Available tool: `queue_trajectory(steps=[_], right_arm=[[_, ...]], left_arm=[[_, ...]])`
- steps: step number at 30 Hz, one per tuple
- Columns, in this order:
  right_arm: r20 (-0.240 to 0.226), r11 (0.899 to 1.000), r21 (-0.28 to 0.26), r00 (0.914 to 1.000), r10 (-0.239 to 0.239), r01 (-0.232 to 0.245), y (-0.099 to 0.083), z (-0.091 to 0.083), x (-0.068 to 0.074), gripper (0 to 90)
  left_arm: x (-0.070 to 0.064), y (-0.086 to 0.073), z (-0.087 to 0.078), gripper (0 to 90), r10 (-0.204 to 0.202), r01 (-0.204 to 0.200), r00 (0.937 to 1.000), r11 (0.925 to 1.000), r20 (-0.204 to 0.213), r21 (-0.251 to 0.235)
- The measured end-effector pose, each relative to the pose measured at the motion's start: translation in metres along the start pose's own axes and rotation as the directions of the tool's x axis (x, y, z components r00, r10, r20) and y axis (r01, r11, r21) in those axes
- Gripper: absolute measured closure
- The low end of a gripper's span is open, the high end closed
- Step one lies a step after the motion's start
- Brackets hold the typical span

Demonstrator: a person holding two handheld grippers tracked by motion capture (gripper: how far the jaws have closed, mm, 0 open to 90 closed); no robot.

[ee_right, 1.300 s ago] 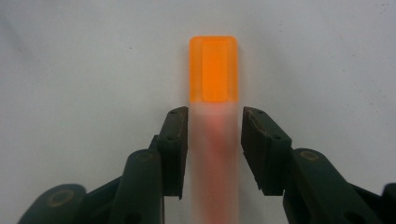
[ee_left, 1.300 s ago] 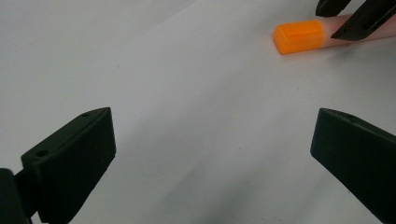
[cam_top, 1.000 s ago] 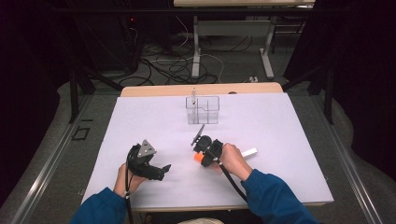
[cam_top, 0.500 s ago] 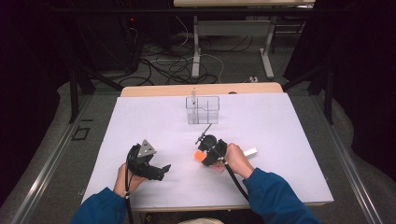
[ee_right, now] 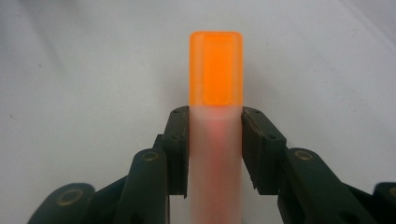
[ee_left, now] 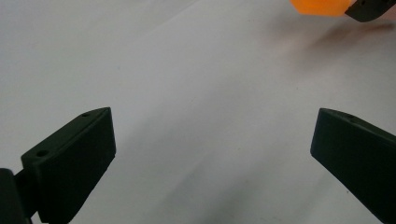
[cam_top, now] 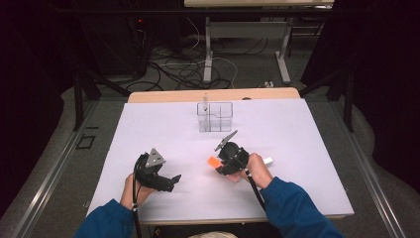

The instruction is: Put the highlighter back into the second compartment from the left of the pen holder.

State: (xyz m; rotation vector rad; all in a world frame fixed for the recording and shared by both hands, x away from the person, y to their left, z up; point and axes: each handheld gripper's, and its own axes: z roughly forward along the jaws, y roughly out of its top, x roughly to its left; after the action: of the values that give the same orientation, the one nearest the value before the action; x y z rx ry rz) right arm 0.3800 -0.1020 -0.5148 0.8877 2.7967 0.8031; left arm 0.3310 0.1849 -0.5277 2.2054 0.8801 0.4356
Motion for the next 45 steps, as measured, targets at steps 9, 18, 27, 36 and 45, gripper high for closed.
queue_trajectory(steps=[9,18,27,36,45], right_arm=[[0.023,0.996,-0.078,0.9988,0.043,-0.041,-0.004,-0.012,-0.005,64.7],[0.04,0.991,-0.127,0.9977,0.056,-0.05,-0.008,-0.014,-0.009,64.7],[0.082,0.982,-0.184,0.9949,0.058,-0.042,-0.009,-0.019,-0.012,64.8],[0.11,0.966,-0.252,0.9896,0.092,-0.062,-0.01,-0.026,-0.019,64.8],[0.119,0.96,-0.273,0.9875,0.104,-0.068,-0.01,-0.032,-0.024,64.9]], left_arm=[[0.0,0.0,0.001,0.0,0.004,-0.004,0.9999,0.9997,-0.014,-0.025],[0.0,0.0,0.001,0.0,0.001,-0.001,1.0,0.9994,-0.009,-0.034],[0.0,0.0,0.001,0.0,0.001,-0.001,1.0,0.9994,-0.009,-0.035],[0.0,0.0,0.001,0.0,0.001,-0.002,0.9999,0.9994,-0.01,-0.034],[0.0,0.0,0.001,0.0,0.0,-0.001,0.9999,0.9993,-0.011,-0.036]])
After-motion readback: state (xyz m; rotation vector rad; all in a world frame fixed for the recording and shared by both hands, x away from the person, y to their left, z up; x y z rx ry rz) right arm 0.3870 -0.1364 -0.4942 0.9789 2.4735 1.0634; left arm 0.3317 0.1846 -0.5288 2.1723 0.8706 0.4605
